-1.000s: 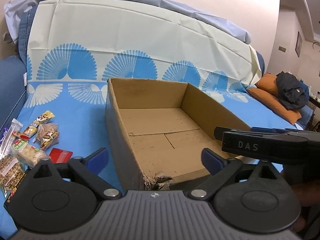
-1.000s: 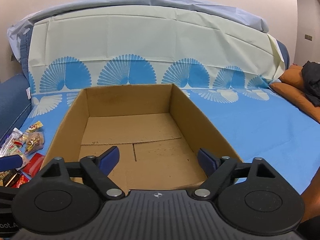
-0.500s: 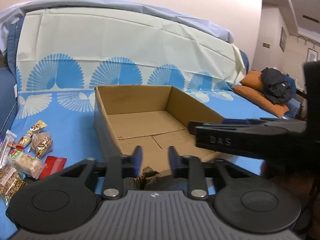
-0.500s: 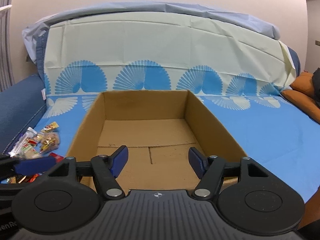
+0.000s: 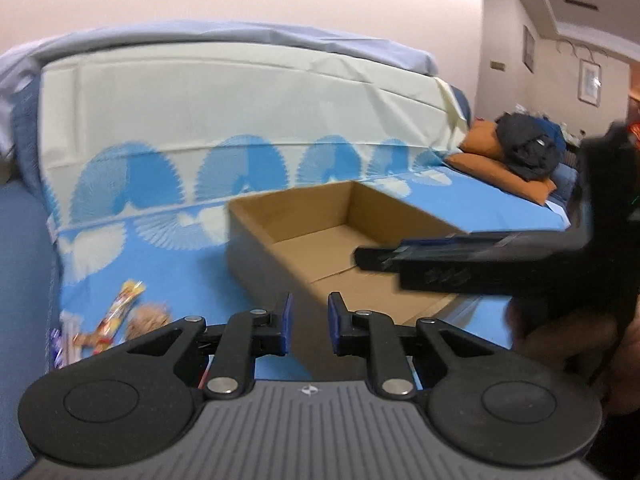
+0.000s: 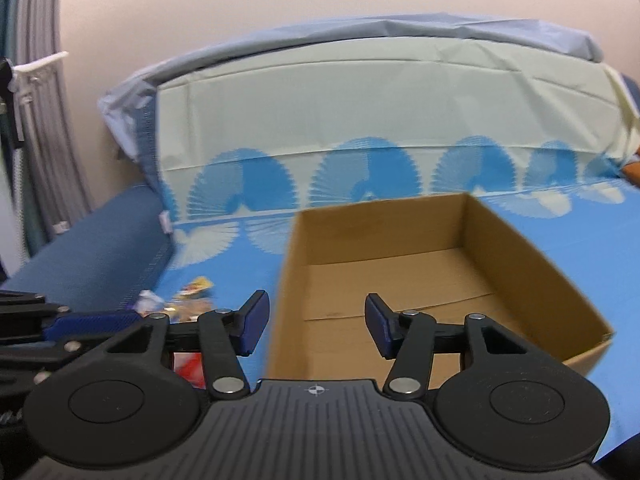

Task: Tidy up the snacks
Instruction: 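Grasp the black cracker pack with the left tool while the right tool grasps the red spicy-strip bag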

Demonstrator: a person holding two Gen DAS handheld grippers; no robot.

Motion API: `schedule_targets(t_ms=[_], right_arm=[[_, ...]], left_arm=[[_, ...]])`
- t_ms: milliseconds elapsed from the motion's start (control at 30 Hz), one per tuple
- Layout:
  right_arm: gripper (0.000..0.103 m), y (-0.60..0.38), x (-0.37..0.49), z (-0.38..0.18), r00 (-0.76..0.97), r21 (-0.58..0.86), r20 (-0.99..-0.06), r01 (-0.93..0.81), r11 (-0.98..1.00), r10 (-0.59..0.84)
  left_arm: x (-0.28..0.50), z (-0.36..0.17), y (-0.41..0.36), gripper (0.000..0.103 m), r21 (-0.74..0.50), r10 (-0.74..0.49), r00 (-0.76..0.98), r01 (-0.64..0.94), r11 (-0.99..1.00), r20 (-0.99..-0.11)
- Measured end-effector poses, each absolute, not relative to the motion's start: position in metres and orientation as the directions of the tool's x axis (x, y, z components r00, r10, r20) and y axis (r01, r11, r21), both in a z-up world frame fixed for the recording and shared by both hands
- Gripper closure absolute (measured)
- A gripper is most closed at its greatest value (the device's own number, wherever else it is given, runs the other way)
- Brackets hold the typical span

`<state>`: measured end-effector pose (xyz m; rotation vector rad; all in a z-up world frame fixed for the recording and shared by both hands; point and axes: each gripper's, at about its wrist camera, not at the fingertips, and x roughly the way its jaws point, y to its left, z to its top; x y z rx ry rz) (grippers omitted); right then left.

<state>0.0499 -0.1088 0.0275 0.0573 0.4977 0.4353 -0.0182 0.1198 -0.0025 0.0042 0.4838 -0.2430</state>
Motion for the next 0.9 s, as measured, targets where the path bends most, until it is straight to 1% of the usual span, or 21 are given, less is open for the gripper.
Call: schedule_targets(t_ms=[67,100,133,167,200,267,300,400,467,533,567,600,633,667,700,733,800,833,900], right_arm=[[0.048,-0.096,0.045,0.028,0.769,0.159,-0.452,-0.429,0.889,0.452],[0.048,-0.089,0.042,0.027,0.761,0.152,-0.449,-0.452,0.879,0.469],[0.048,-0.083,0.039,0.026,0.753,0.143,-0.446,-0.474,0.869,0.484],[0.048,-0.077,0.036,0.024,0.742,0.129,-0.445,-0.501,0.856,0.501],[0.048,-0.07,0.033,0.021,0.73,0.116,-0.449,-0.523,0.844,0.515],[0.048,-0.061,0.028,0.016,0.704,0.111,-0.453,-0.564,0.819,0.546],[0.048,-0.055,0.027,0.012,0.688,0.105,-0.465,-0.581,0.807,0.557],[0.047,-0.04,0.026,0.003,0.646,0.113,-0.469,-0.632,0.767,0.602],[0.047,-0.028,0.027,-0.009,0.624,0.075,-0.495,-0.663,0.745,0.605],[0.046,-0.017,0.03,-0.019,0.595,0.079,-0.512,-0.686,0.723,0.62],[0.043,-0.011,0.032,-0.025,0.578,0.075,-0.518,-0.703,0.707,0.631],[0.043,-0.004,0.033,-0.033,0.569,0.053,-0.535,-0.716,0.696,0.625],[0.042,0.001,0.033,-0.04,0.558,0.042,-0.552,-0.724,0.689,0.62],[0.037,0.007,0.038,-0.048,0.533,0.04,-0.571,-0.741,0.67,0.624],[0.034,0.012,0.041,-0.054,0.519,0.035,-0.585,-0.752,0.659,0.623],[0.03,0.017,0.045,-0.06,0.513,0.024,-0.6,-0.756,0.654,0.614],[0.021,0.028,0.053,-0.069,0.502,-0.005,-0.633,-0.764,0.645,0.589],[0.016,0.032,0.057,-0.074,0.492,-0.012,-0.646,-0.771,0.637,0.583],[0.013,0.038,0.065,-0.084,0.483,-0.023,-0.668,-0.774,0.633,0.566]], left_arm=[[-0.026,-0.032,0.145,0.083,-0.09,-0.187,0.856,0.163,0.982,-0.482],[-0.028,-0.049,0.157,0.083,-0.116,-0.15,0.846,0.104,0.988,-0.512],[-0.027,-0.053,0.17,0.083,-0.164,-0.123,0.84,0.041,0.986,-0.528],[-0.033,-0.053,0.181,0.083,-0.189,-0.088,0.87,-0.006,0.982,-0.484],[-0.035,-0.057,0.19,0.083,-0.208,-0.053,0.878,-0.054,0.977,-0.476],[-0.028,-0.066,0.199,0.083,-0.225,0.002,0.854,-0.14,0.964,-0.52],[-0.025,-0.069,0.203,0.083,-0.234,0.017,0.85,-0.165,0.958,-0.527],[-0.014,-0.079,0.208,0.082,-0.232,0.041,0.814,-0.213,0.949,-0.579],[-0.006,-0.087,0.208,0.08,-0.215,0.052,0.789,-0.229,0.949,-0.612],[0.002,-0.094,0.207,0.072,-0.194,0.071,0.762,-0.252,0.948,-0.644],[0.002,-0.099,0.21,0.062,-0.186,0.084,0.748,-0.27,0.945,-0.659],[0.003,-0.103,0.213,0.051,-0.178,0.101,0.733,-0.293,0.939,-0.673],[0.005,-0.107,0.216,0.046,-0.173,0.114,0.722,-0.311,0.934,-0.683],[0.008,-0.109,0.219,0.038,-0.171,0.128,0.707,-0.336,0.926,-0.696],[0.011,-0.112,0.221,0.033,-0.172,0.135,0.697,-0.352,0.92,-0.704],[0.013,-0.114,0.224,0.031,-0.177,0.136,0.687,-0.365,0.914,-0.714],[0.019,-0.118,0.23,0.023,-0.193,0.122,0.662,-0.382,0.904,-0.739],[0.022,-0.122,0.233,0.021,-0.197,0.114,0.642,-0.392,0.898,-0.758],[0.028,-0.128,0.238,0.02,-0.201,0.102,0.605,-0.411,0.889,-0.79]])
